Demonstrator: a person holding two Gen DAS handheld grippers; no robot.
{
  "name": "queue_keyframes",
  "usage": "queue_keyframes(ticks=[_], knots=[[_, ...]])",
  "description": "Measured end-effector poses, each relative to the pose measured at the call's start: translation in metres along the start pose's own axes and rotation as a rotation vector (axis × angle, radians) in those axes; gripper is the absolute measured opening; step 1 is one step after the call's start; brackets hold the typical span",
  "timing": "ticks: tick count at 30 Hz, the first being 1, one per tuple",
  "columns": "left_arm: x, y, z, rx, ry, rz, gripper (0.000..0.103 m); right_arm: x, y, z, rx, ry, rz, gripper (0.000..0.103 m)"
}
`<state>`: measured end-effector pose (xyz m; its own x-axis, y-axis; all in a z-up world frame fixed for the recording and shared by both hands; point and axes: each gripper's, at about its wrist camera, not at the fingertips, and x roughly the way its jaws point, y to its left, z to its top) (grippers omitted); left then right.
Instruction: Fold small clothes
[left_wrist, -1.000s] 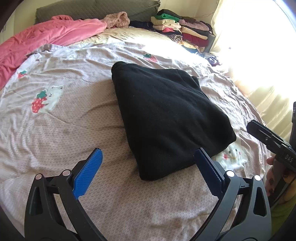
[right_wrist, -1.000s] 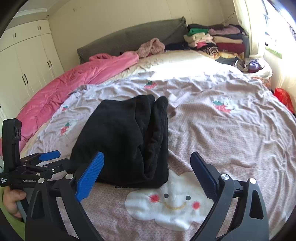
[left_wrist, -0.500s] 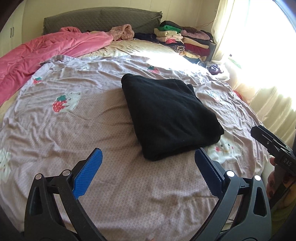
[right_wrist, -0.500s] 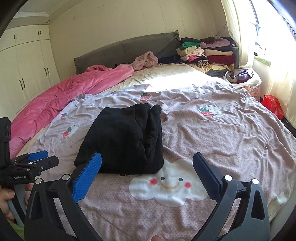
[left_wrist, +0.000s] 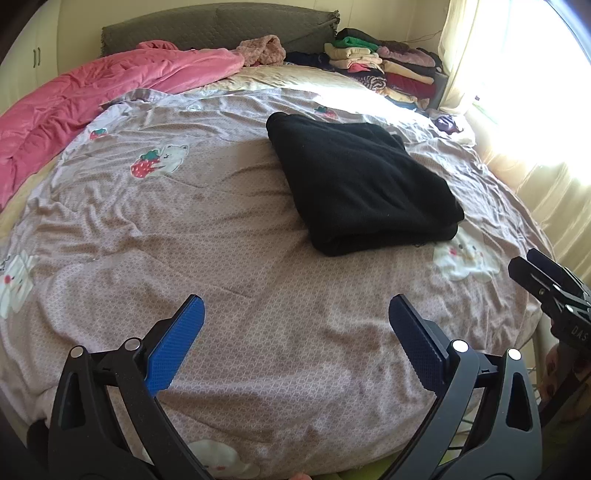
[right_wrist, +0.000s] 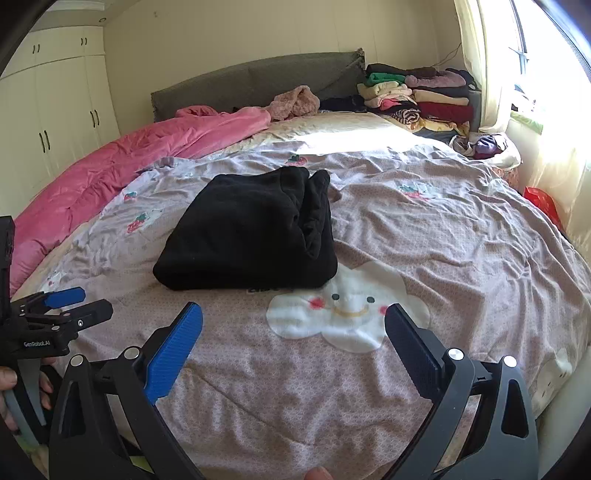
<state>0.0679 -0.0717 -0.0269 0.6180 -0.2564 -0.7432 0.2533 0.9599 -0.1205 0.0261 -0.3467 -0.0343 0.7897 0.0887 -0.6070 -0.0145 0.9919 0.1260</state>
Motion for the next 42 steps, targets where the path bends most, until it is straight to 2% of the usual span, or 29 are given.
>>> queue_keyframes(ticks=[7,18,42], knots=[[0.004,-0.002,-0.005,0.006,0.02,0.017,0.094,0.008,0.009,-0.011,0.002,0.038,0.013,0.099],[0.005,0.001,-0.007,-0.002,0.027,0.045,0.094,0.007,0.008,-0.01,-0.003,0.04,0.003,0.099],[-0.001,0.006,-0.006,-0.012,0.023,0.04,0.094,0.008,0.013,-0.015,-0.017,0.059,0.01,0.099]])
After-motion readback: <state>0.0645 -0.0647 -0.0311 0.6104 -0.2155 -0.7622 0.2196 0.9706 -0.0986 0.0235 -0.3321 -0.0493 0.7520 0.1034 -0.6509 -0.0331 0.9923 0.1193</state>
